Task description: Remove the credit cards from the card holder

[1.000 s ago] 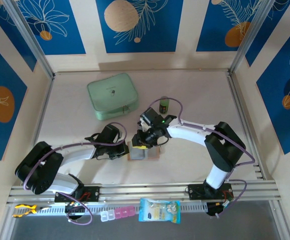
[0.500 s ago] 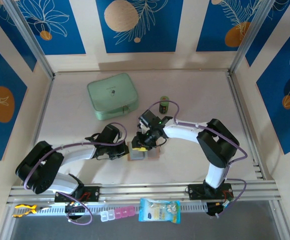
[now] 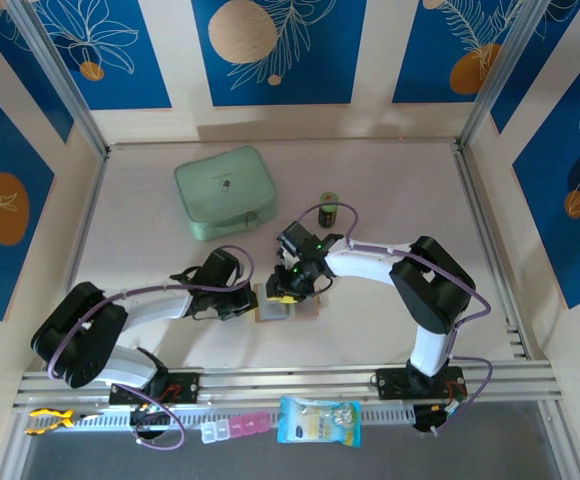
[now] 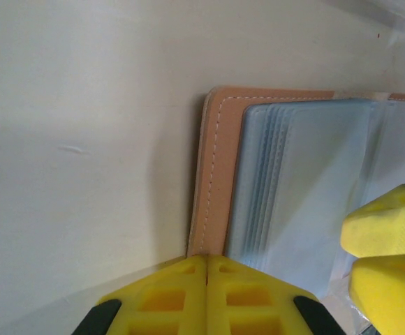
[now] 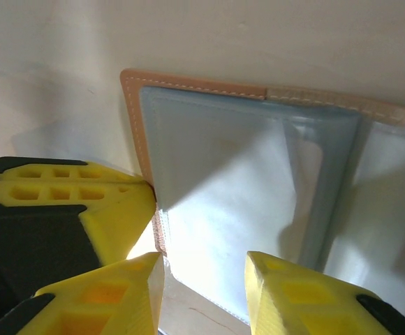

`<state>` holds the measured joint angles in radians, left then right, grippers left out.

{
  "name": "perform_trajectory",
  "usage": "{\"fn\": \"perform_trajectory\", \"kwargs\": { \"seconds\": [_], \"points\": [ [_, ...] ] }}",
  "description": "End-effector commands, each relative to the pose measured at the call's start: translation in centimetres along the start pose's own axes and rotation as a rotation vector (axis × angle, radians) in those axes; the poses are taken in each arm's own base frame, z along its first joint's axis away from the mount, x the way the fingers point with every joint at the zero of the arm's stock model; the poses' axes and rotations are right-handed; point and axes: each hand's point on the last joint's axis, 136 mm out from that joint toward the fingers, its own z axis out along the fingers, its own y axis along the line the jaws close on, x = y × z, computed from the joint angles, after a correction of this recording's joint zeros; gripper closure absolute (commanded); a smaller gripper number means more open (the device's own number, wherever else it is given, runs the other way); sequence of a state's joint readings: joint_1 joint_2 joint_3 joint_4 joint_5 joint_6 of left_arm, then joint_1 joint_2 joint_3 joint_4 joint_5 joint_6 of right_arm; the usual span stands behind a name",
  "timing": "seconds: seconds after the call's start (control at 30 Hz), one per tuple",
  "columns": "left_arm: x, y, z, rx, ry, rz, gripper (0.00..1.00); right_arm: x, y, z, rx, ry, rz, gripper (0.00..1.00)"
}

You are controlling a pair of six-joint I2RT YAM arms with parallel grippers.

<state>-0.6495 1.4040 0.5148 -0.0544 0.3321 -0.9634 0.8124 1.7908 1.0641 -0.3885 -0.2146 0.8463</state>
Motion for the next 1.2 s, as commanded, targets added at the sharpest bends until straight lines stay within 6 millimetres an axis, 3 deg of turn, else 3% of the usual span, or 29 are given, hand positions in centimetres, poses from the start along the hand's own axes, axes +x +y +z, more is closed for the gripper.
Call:
{"fn": "perform_trajectory", "kwargs": {
  "seconds": [0.0,0.63,1.17],
  "points": [
    [0.9,1.4,0.3,-0.056,0.032,-0.014,0.94,0.9,-1.7,0.3,0.061,0.022,0.014,0.64],
    [0.9,1.4,0.2,-0.061,0.03,-0.016,0.95,0.7,-3.0,-0.6,0.079,0.002,0.013,0.66],
    [-0.7,-4.1,-2.1,0.096,-0.034,0.041,0.88,0.8,-3.6,-0.3,0.015,0.01,0.048,0.73]
  ]
}}
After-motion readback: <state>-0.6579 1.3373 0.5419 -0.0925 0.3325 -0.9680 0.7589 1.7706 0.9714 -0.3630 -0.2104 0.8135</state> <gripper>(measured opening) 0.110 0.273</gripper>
